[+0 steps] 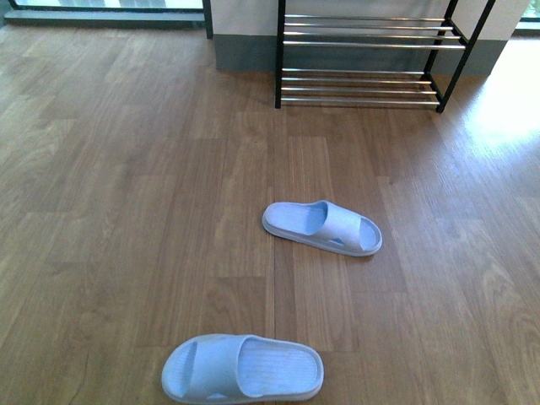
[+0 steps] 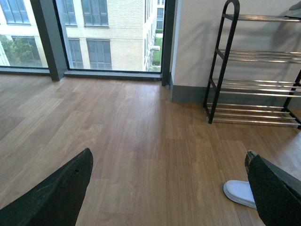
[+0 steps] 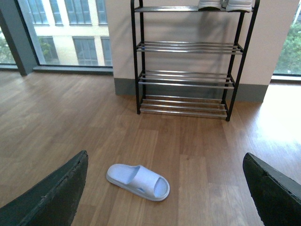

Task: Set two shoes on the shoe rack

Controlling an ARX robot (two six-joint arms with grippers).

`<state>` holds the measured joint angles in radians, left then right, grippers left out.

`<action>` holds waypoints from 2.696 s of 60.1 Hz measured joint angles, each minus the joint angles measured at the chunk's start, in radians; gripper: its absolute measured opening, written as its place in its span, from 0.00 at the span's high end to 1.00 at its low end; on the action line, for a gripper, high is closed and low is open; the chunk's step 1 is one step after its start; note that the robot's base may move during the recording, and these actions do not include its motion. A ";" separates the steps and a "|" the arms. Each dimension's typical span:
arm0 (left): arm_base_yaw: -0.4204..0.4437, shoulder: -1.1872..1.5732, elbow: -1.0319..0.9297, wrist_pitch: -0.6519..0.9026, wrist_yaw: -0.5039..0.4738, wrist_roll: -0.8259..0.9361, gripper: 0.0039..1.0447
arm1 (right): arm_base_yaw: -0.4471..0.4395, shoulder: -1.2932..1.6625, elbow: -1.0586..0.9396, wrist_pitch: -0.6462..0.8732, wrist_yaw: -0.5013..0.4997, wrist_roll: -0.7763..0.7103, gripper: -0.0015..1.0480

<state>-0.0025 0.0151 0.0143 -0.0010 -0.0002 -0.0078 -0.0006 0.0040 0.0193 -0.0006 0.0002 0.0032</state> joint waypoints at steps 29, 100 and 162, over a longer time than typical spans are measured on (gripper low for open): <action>0.000 0.000 0.000 0.000 0.000 0.000 0.09 | 0.000 0.000 0.000 0.000 0.000 0.000 0.09; 0.000 0.000 0.000 0.000 0.000 0.000 0.09 | -0.079 1.897 0.492 0.737 -0.176 -0.045 0.09; 0.000 0.000 0.000 0.000 0.000 0.000 0.09 | -0.065 2.889 1.349 0.416 -0.491 0.155 0.09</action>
<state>-0.0025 0.0151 0.0143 -0.0010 -0.0002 -0.0078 -0.0654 2.8933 1.3685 0.4152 -0.4908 0.1585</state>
